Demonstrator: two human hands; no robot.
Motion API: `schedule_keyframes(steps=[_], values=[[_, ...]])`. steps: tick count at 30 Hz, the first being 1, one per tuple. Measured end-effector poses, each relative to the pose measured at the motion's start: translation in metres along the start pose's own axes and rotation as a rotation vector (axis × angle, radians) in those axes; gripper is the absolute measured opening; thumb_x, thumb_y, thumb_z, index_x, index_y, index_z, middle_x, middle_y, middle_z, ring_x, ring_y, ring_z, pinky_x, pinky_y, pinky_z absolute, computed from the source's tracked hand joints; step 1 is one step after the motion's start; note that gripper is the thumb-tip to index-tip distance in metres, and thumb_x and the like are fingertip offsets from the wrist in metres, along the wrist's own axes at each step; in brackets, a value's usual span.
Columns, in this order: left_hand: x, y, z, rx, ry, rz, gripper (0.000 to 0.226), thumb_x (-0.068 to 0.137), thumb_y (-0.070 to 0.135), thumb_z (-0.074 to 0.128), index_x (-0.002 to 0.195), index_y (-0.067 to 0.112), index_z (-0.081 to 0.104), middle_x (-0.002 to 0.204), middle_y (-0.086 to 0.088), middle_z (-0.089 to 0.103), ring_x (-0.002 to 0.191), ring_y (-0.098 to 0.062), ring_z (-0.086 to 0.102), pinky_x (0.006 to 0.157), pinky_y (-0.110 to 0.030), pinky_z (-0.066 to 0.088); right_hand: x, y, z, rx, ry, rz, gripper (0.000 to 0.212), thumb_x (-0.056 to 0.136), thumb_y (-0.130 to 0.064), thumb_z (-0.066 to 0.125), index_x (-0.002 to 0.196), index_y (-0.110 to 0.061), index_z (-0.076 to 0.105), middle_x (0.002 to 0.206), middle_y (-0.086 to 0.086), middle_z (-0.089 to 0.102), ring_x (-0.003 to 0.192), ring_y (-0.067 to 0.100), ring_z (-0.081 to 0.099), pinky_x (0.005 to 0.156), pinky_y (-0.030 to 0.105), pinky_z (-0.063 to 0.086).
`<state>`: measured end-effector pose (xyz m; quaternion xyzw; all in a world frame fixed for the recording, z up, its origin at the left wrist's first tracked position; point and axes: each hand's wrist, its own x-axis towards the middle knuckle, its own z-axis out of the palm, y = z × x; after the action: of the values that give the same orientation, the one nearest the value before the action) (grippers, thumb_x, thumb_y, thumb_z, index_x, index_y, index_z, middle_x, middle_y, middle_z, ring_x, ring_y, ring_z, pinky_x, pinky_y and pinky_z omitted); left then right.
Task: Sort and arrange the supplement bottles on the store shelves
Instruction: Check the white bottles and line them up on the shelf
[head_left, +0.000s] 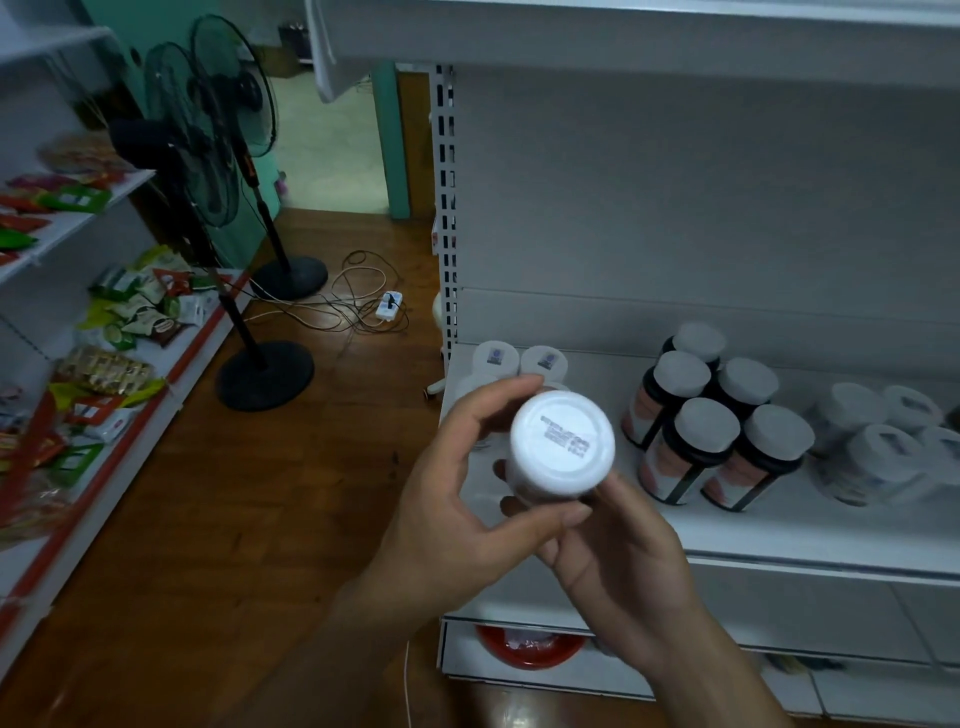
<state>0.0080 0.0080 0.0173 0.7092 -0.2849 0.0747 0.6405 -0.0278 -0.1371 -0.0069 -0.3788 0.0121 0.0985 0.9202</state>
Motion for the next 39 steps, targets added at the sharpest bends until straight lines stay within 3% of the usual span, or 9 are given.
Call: schedule_keyframes(steps=[4, 7, 10, 14, 18, 22, 27, 34, 39], values=[[0.001, 0.001, -0.001, 0.003, -0.018, 0.016, 0.072, 0.072, 0.027, 0.08, 0.133, 0.044, 0.045, 0.132, 0.018, 0.055, 0.129, -0.016, 0.051, 0.104, -0.025, 0.043, -0.001, 0.001, 0.0, 0.04, 0.024, 0.015, 0.04, 0.097, -0.027, 0.039, 0.126, -0.015, 0.064, 0.122, 0.014, 0.066, 0.103, 0.025, 0.065, 0.084, 0.035, 0.055], [0.001, 0.0, -0.002, 0.015, -0.022, 0.019, 0.072, 0.073, 0.028, 0.08, 0.133, 0.044, 0.045, 0.132, 0.019, 0.055, 0.129, -0.015, 0.051, 0.105, -0.026, 0.043, 0.001, 0.0, 0.0, 0.024, 0.005, 0.008, 0.041, 0.091, -0.033, 0.057, 0.127, -0.014, 0.064, 0.124, 0.016, 0.065, 0.105, 0.025, 0.066, 0.084, 0.035, 0.055], [-0.001, -0.003, -0.002, 0.011, -0.01, 0.011, 0.072, 0.074, 0.026, 0.079, 0.135, 0.039, 0.044, 0.134, 0.017, 0.055, 0.13, -0.017, 0.051, 0.105, -0.028, 0.043, 0.002, -0.001, -0.002, -0.037, 0.002, -0.006, 0.063, 0.073, -0.044, 0.079, 0.125, -0.013, 0.065, 0.121, 0.015, 0.066, 0.102, 0.024, 0.066, 0.082, 0.035, 0.055], [-0.005, -0.008, -0.002, -0.171, 0.06, -0.092, 0.069, 0.073, 0.019, 0.077, 0.131, 0.038, 0.047, 0.13, 0.004, 0.059, 0.125, -0.023, 0.055, 0.097, -0.033, 0.051, 0.004, -0.005, -0.007, -0.24, 0.076, -0.09, 0.079, 0.067, -0.049, 0.081, 0.136, -0.02, 0.054, 0.132, 0.009, 0.062, 0.118, 0.026, 0.06, 0.092, 0.041, 0.051], [-0.008, -0.008, 0.002, -0.357, 0.131, -0.265, 0.063, 0.076, 0.009, 0.074, 0.125, 0.039, 0.049, 0.117, 0.004, 0.066, 0.112, -0.014, 0.064, 0.082, -0.021, 0.054, 0.002, -0.011, -0.009, -0.412, 0.042, -0.202, 0.071, 0.074, -0.03, 0.074, 0.139, -0.032, 0.046, 0.137, 0.002, 0.057, 0.127, 0.022, 0.055, 0.097, 0.038, 0.051], [-0.01, -0.01, 0.002, -0.379, 0.108, -0.355, 0.058, 0.078, 0.012, 0.07, 0.129, 0.025, 0.048, 0.116, 0.0, 0.067, 0.109, -0.015, 0.065, 0.083, -0.024, 0.055, -0.001, -0.013, -0.009, -0.567, 0.099, -0.23, 0.055, 0.071, -0.033, 0.073, 0.125, -0.032, 0.061, 0.124, -0.001, 0.066, 0.113, 0.017, 0.062, 0.08, 0.026, 0.053], [-0.01, -0.013, -0.008, -0.305, -0.034, -0.292, 0.071, 0.081, 0.015, 0.069, 0.143, 0.025, 0.036, 0.136, -0.001, 0.056, 0.128, -0.024, 0.053, 0.098, -0.032, 0.05, -0.001, -0.016, -0.01, -0.662, 0.178, -0.212, 0.049, 0.071, -0.049, 0.064, 0.117, -0.032, 0.065, 0.113, -0.005, 0.071, 0.095, 0.011, 0.066, 0.068, 0.024, 0.053], [-0.009, -0.016, -0.008, -0.316, 0.067, -0.406, 0.053, 0.079, 0.024, 0.077, 0.125, 0.022, 0.052, 0.112, 0.005, 0.071, 0.107, -0.015, 0.067, 0.079, -0.021, 0.055, -0.002, -0.019, -0.009, -0.749, 0.136, -0.26, 0.062, 0.075, -0.044, 0.066, 0.133, -0.028, 0.052, 0.117, -0.003, 0.066, 0.103, 0.014, 0.063, 0.076, 0.024, 0.052], [-0.015, -0.019, -0.009, -0.28, -0.023, -0.34, 0.067, 0.078, 0.022, 0.073, 0.137, 0.026, 0.043, 0.131, 0.003, 0.06, 0.125, -0.019, 0.056, 0.095, -0.03, 0.052, 0.0, -0.02, -0.01, -0.688, 0.223, -0.247, 0.055, 0.071, -0.049, 0.065, 0.12, -0.025, 0.062, 0.105, -0.004, 0.071, 0.089, 0.012, 0.067, 0.067, 0.025, 0.054]])
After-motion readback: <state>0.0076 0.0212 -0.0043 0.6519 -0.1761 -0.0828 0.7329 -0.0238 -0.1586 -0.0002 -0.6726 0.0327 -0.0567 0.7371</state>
